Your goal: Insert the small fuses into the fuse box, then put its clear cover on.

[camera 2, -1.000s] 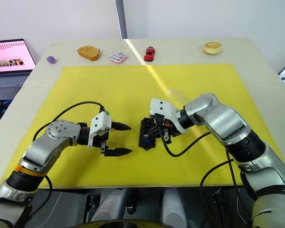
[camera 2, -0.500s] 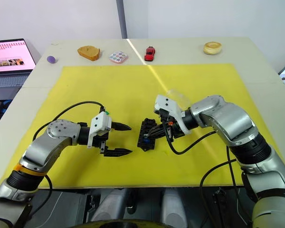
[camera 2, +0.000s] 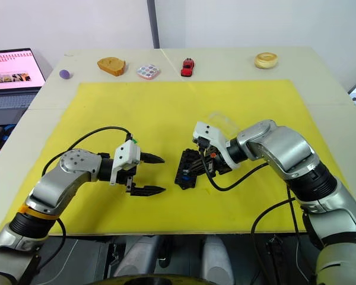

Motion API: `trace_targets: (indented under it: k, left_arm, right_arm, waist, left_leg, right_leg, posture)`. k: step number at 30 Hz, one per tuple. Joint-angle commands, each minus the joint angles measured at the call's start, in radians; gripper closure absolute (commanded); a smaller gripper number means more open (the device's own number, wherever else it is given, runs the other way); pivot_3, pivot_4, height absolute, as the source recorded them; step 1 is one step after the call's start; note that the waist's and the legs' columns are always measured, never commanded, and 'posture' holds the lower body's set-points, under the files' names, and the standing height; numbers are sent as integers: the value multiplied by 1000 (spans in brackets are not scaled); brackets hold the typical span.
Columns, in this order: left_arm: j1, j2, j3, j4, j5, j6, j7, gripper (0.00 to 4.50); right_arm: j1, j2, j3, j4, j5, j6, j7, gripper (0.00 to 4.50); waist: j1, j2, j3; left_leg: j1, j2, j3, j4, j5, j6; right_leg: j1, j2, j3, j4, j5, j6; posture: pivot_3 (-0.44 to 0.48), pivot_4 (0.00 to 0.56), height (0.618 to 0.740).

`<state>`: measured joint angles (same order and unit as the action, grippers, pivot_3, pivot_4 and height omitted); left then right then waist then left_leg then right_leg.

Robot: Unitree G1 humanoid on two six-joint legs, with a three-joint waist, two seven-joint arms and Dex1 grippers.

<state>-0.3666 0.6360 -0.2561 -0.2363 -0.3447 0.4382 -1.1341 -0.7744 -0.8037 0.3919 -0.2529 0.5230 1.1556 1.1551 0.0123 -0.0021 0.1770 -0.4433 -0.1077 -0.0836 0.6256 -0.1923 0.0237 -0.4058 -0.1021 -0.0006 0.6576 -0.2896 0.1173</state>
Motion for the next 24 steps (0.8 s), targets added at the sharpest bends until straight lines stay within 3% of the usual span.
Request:
trace_targets:
  k: [1,5,14,24]
  left_arm:
    - [-7,0,4,-18,2,-22,-3,0]
    - [-11,-5,0,-13,3,-22,-3,0]
    - [-22,-16,-3,5,12,-29,-10,0]
    - [-5,-21,-10,-11,21,-35,-5,0]
  right_arm:
    - [-22,-5,-26,-14,7,-11,1,4466]
    - [-5,-27,-18,-60,-54,-159,6,4466]
    - [-3,-38,-42,-99,-36,-121,-12,4466]
    - [155,11,-147,-231,-9,-104,-176,4466]
  waist:
    - [0,0,0]
    - [0,0,0]
    - [0,0,0]
    - [0,0,0]
  left_leg:
    - [0,0,0,0,0,0]
    - [0,0,0,0,0,0]
    - [0,0,0,0,0,0]
    - [0,0,0,0,0,0]
  right_leg:
    - [0,0,0,0,0,0]
    - [0,0,0,0,0,0]
    - [0,0,0,0,0,0]
    - [1,0,0,0,0,0]
  posture:
    - [0,150,740]
    - [0,150,740]
    - [0,150,740]
    - [0,150,740]
